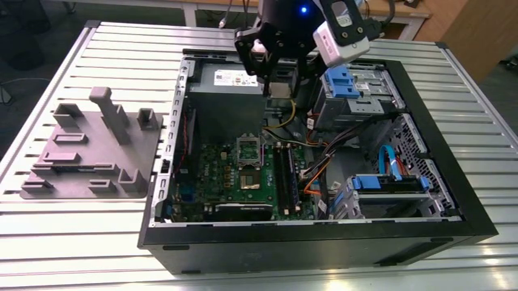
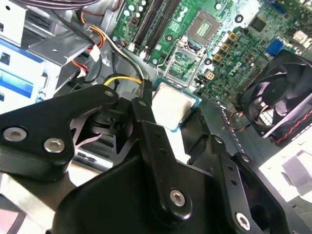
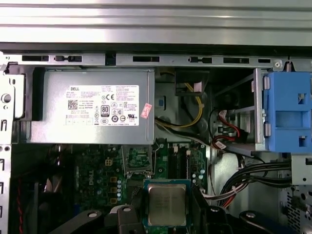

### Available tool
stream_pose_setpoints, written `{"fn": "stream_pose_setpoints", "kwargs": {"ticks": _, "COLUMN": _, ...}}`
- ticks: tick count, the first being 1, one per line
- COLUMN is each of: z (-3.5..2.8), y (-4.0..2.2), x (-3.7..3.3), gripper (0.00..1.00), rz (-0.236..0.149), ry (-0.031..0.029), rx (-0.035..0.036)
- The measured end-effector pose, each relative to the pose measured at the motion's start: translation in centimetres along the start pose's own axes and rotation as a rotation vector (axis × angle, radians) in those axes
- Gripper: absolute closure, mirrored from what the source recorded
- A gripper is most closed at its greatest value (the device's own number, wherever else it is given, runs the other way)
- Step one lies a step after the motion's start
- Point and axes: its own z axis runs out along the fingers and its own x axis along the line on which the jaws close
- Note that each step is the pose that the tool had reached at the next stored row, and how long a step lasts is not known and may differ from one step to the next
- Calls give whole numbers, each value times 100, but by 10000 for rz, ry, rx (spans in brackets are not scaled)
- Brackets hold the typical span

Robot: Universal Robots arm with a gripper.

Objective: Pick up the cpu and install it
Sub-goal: 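Place the cpu into insertion slot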

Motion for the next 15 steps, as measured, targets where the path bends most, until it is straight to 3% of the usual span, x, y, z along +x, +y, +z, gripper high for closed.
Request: {"fn": "stream_pose_setpoints", "kwargs": {"ticks": 15, "z": 17, "y": -18, "x": 30, "gripper": 53, "rz": -2, "ry": 0, "rx": 1}}
